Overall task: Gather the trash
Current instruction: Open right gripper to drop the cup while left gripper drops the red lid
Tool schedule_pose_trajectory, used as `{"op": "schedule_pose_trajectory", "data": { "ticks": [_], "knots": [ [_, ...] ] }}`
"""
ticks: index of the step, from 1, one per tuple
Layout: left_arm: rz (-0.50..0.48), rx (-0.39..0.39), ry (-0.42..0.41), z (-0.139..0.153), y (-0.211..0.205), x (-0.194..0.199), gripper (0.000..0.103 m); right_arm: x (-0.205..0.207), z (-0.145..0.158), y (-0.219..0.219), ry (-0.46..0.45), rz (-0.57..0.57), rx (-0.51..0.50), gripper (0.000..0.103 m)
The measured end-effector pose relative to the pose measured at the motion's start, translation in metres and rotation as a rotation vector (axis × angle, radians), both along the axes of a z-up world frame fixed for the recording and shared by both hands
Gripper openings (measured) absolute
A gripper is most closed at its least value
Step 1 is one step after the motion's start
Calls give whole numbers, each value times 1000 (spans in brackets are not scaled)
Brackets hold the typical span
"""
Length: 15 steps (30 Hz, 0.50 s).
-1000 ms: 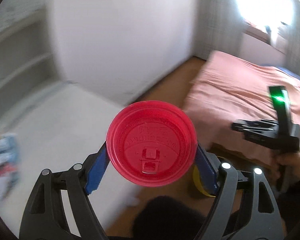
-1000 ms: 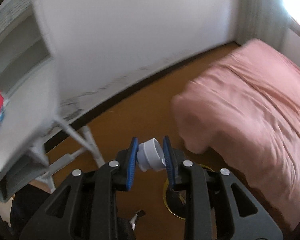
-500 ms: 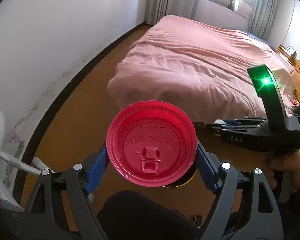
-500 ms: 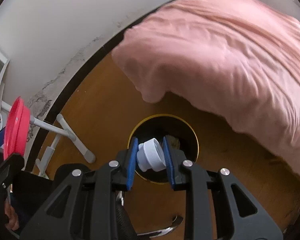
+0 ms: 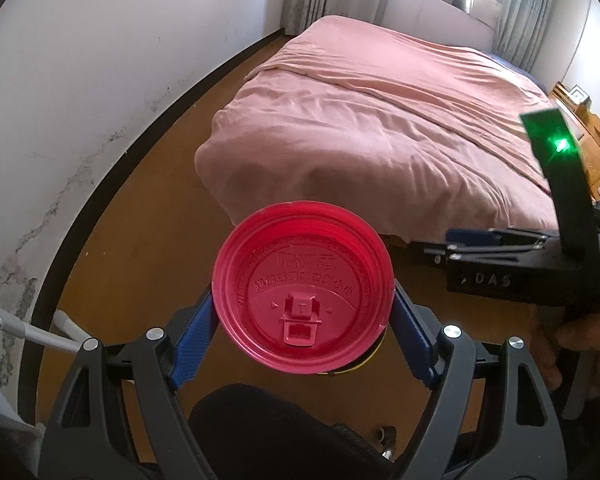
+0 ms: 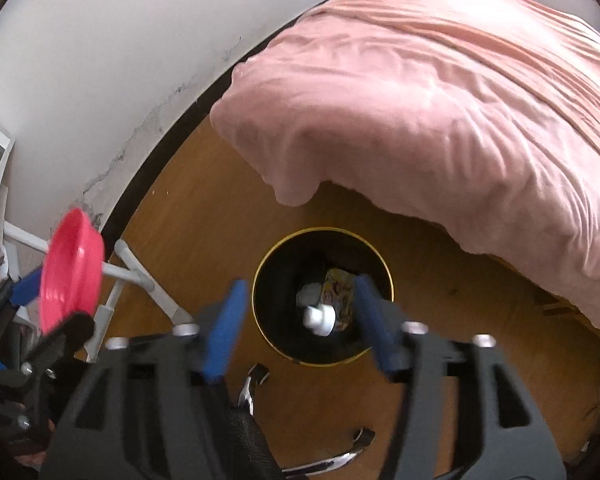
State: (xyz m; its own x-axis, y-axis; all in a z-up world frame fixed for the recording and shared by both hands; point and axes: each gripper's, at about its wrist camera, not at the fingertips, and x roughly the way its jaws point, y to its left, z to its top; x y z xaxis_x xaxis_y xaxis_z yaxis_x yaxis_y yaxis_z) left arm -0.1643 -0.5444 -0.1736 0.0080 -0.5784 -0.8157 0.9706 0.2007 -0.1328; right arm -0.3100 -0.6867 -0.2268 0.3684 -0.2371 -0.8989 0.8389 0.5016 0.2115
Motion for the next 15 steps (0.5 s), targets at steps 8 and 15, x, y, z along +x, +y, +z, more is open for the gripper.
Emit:
{"op": "schedule_pose_trajectory", "data": {
  "ticks": [8, 15],
  "knots": [
    [-62, 31, 32, -11, -10, -15, 79, -14, 19, -9, -61, -104, -46, 60],
    [-137, 53, 62, -21, -35, -40, 80, -36, 40, -15, -134, -229, -115, 60]
  ]
}}
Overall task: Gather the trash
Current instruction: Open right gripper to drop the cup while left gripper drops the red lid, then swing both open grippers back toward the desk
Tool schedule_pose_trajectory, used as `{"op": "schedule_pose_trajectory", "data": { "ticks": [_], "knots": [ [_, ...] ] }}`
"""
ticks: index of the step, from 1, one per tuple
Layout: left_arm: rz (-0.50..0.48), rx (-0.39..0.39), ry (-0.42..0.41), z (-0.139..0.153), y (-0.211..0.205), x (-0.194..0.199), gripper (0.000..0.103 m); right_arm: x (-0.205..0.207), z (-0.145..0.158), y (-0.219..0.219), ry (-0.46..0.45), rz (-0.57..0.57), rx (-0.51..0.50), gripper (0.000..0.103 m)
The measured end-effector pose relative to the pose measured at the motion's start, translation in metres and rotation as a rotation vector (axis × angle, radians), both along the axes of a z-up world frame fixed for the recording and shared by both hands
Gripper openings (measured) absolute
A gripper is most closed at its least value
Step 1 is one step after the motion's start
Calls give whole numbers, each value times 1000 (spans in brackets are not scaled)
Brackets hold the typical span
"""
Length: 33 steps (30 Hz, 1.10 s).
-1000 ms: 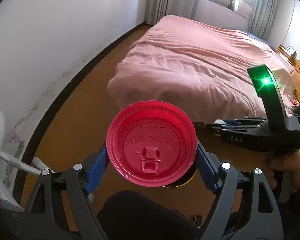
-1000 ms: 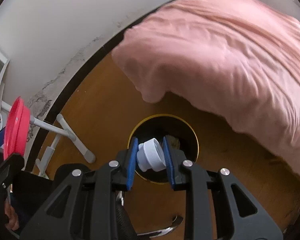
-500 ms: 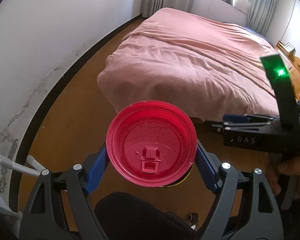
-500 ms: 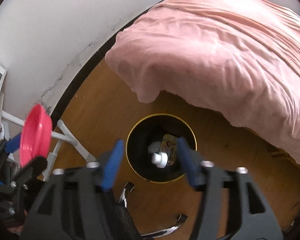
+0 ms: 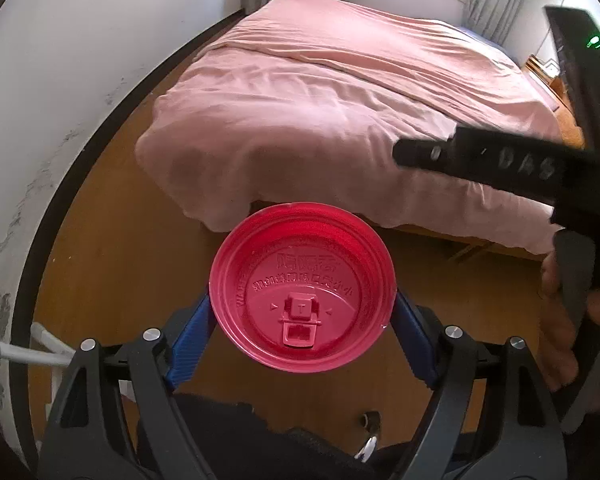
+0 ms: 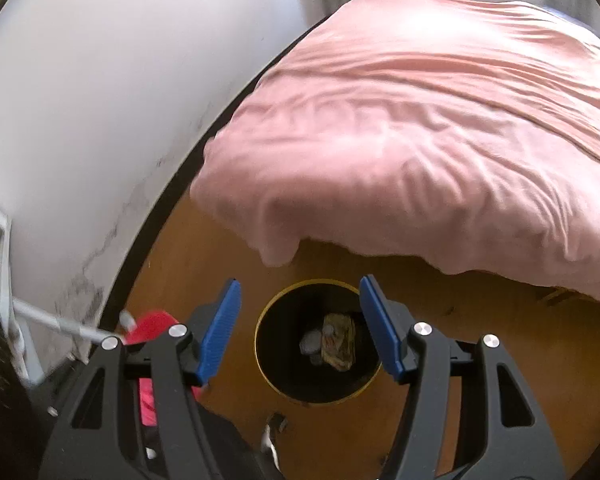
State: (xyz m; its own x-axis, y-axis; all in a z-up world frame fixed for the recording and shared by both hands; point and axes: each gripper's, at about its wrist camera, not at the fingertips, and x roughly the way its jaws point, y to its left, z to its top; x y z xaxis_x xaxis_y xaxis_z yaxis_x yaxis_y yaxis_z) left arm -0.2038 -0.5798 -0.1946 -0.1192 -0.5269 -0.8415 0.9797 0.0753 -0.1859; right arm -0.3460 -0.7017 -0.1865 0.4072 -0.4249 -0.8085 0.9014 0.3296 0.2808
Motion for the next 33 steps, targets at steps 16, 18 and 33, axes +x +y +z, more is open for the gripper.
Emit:
{"op": "schedule_pose_trajectory", "data": {
  "ticks": [16, 18, 33],
  "knots": [
    [53, -36, -1, 22, 5, 12, 92, 12, 20, 10, -24, 22, -77, 67],
    [75, -59, -8, 37, 21, 22, 92, 24, 20, 15, -12, 58, -83, 68],
    [587, -155, -260, 144, 282, 176, 95, 235, 93, 188, -60, 746, -258, 74]
  ]
}}
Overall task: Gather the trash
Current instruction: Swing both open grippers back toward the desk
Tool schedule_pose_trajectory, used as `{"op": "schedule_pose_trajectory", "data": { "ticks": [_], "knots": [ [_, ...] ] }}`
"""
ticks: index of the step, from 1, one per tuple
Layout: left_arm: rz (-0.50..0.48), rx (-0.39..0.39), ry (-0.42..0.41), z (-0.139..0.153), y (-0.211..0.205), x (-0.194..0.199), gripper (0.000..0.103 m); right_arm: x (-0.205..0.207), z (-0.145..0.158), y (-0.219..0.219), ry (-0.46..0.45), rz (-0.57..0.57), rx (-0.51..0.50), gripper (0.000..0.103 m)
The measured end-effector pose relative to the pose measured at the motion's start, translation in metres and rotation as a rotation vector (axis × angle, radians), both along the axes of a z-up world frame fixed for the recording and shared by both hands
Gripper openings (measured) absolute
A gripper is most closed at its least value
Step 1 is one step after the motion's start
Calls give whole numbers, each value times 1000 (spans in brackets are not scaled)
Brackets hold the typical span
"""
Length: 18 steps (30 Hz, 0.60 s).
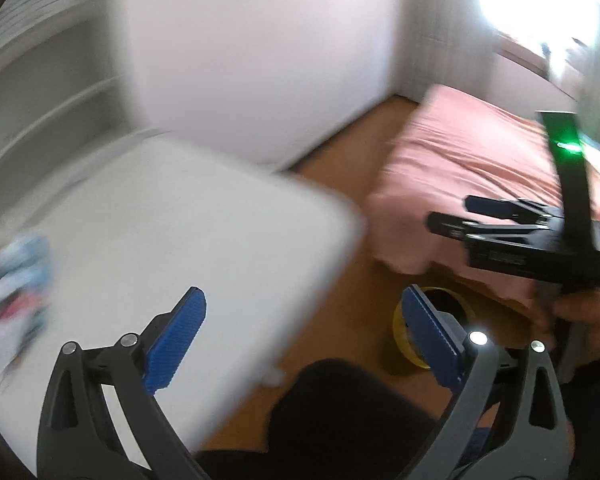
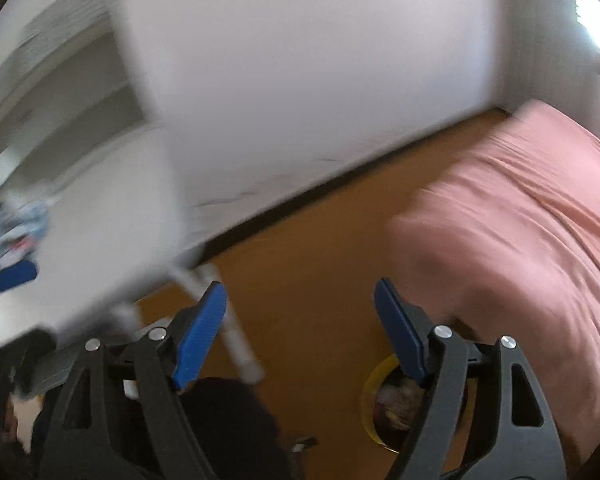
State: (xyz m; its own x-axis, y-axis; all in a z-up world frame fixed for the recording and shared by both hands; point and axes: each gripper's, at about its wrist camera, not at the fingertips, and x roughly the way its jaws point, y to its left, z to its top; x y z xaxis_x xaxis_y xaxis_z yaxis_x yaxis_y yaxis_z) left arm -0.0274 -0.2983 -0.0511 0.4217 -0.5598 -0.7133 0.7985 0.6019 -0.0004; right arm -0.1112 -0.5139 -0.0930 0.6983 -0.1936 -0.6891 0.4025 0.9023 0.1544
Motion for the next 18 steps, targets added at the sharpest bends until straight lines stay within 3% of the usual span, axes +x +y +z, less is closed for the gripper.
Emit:
{"op": "schedule_pose_trajectory", "data": {
  "ticks": [4, 6, 10, 12, 18],
  "knots": [
    [237, 29, -35, 4, 100, 40, 95, 69, 20, 93, -13, 285, -54, 74],
    [388, 21, -12, 5, 162, 55, 95, 98, 28, 131, -19, 396, -76, 74],
    [610, -18, 37, 7, 259, 57, 95, 156, 49, 212, -35, 630, -148, 75],
    [714, -32, 61, 4, 306, 49, 95, 184, 55, 247, -40, 733, -227, 80],
    [897, -43, 121, -1, 385, 39, 95, 245, 55, 307, -32, 846, -428, 82]
  ]
}}
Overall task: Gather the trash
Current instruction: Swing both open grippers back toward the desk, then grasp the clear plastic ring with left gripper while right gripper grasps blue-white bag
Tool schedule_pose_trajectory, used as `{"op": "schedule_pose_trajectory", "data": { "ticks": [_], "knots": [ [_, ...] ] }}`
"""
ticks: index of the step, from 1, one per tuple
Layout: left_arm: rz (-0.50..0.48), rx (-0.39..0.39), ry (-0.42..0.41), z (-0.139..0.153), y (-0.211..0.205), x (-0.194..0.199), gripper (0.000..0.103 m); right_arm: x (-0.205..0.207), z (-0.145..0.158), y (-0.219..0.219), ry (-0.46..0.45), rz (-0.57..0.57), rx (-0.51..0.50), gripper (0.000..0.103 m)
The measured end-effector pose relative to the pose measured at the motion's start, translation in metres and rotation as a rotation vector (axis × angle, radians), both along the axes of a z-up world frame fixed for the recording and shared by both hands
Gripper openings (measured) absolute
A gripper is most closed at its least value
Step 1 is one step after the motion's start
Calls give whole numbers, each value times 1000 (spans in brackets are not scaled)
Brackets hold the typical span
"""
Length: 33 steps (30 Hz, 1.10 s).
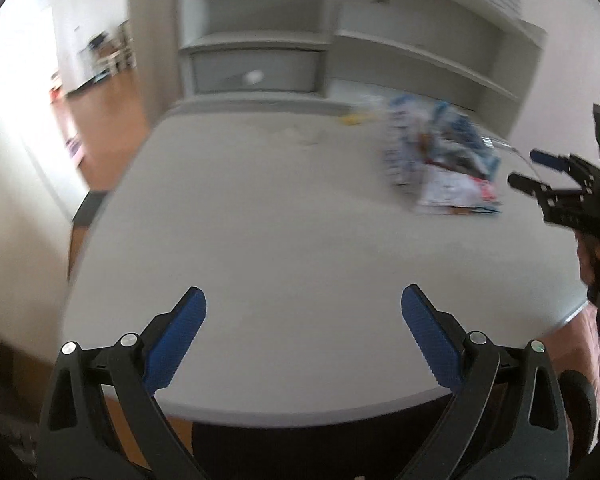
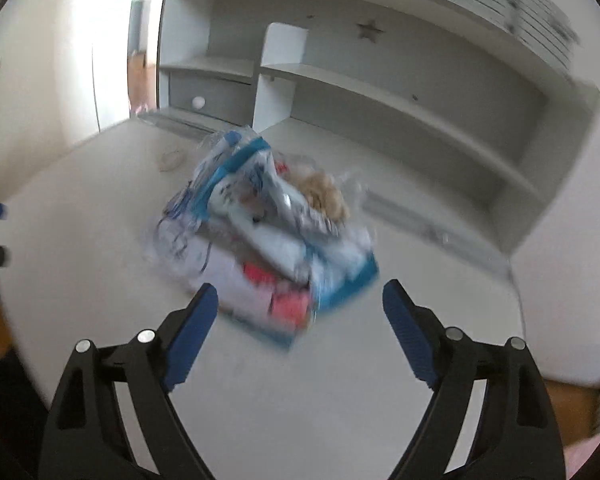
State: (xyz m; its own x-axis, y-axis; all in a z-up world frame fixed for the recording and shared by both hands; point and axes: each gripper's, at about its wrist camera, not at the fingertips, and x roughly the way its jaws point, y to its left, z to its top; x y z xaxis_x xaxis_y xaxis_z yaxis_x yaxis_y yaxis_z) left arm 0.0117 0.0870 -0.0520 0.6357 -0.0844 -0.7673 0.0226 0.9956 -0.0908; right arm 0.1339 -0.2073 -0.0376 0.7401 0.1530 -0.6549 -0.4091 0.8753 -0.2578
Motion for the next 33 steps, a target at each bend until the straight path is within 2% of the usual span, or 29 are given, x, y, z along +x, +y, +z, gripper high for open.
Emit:
{"op": "schedule_pose_trajectory", "data": {
  "ticks": [5, 9, 10, 11, 12, 14, 17, 18, 21, 22, 25, 30, 31, 32, 33],
  "knots": [
    [27, -14, 26, -5, 24, 12, 95, 38, -11, 24, -5, 65, -102, 81],
    [-9, -24, 32, -6, 24, 49, 95, 45, -23, 39, -35, 112, -196, 78],
    [-21, -26, 32, -6, 22, 60, 95, 47, -25, 43, -39, 126, -219, 65],
    [-23, -22, 41, -7, 20, 75, 95, 47, -26, 45, -40, 134, -236, 38],
    [-22, -17, 47, -8, 17, 92, 95, 45, -26, 47, -55, 136, -247, 26],
    [-38, -12, 49, -8, 9, 123, 95, 40, -14, 46, -106, 142, -215, 16],
    [-41, 25, 49, -9, -2, 162, 95, 34, 15, 28, -108, 117, -56, 16],
    [-44, 35, 47, -10, -6, 176, 95, 33, 27, 18, -89, 102, 24, 16],
    [-11, 100, 56, -21, -14, 214, 95, 30, 45, -8, -34, 58, 166, 16],
    [-8, 99, 72, -25, -16, 225, 95, 29, 49, -18, -16, 37, 211, 16],
    [13, 77, 82, -33, -15, 243, 95, 20, 51, -43, 21, -9, 287, 16],
    [42, 96, 93, -40, -16, 257, 92, 11, 43, -62, 45, -69, 303, 16],
    [42, 95, 95, -40, -16, 259, 84, 12, 38, -64, 55, -85, 304, 16],
    [40, 94, 108, -42, -16, 259, 69, 11, 36, -68, 64, -99, 309, 16],
    [42, 93, 114, -42, -15, 259, 64, 8, 33, -73, 71, -113, 318, 16]
  ]
}}
